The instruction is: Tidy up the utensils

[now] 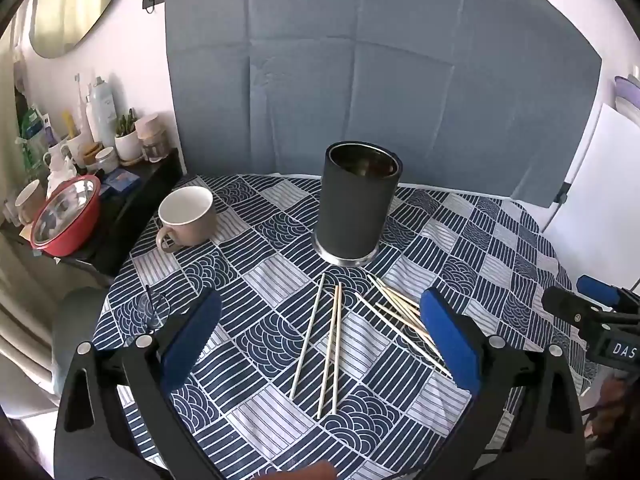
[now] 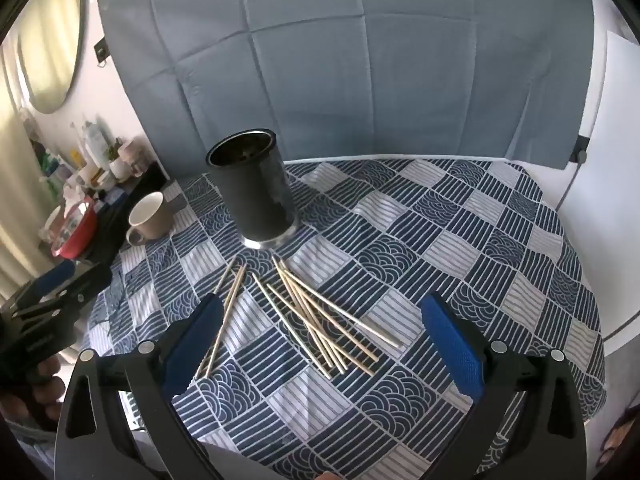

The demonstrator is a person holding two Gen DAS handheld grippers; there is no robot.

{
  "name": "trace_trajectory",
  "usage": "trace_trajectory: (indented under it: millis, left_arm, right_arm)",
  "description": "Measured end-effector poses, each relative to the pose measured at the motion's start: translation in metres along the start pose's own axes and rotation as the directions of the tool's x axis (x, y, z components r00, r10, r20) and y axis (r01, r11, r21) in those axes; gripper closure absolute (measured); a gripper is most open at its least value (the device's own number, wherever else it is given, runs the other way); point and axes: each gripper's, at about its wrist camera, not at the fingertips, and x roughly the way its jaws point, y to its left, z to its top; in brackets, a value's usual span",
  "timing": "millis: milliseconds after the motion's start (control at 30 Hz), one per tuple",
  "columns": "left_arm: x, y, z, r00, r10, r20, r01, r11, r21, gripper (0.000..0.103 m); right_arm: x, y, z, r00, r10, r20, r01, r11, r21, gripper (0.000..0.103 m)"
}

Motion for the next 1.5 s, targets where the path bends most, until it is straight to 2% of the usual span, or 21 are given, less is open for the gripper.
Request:
trace_trajectory:
  millis: [633,1500]
  left_arm:
    - [-0.0019,-0.0036,-0.0008,1.0,0.018,0.002,-0.018,0.999,0.032,0.006]
    - [0.0012,0.0033,0.0015,1.0,0.008,-0.016,-0.008,1.0,0.004,0.006]
  right_arm:
    - [0.007,0.0001,-0.0029,1.0,-0.003,-0.025,0.003,1.0,0.02,0.008]
    - [0.0051,0.0076,-0.0021,1.0,-0.013,-0.028,0.012,1.0,-0.018,0.008]
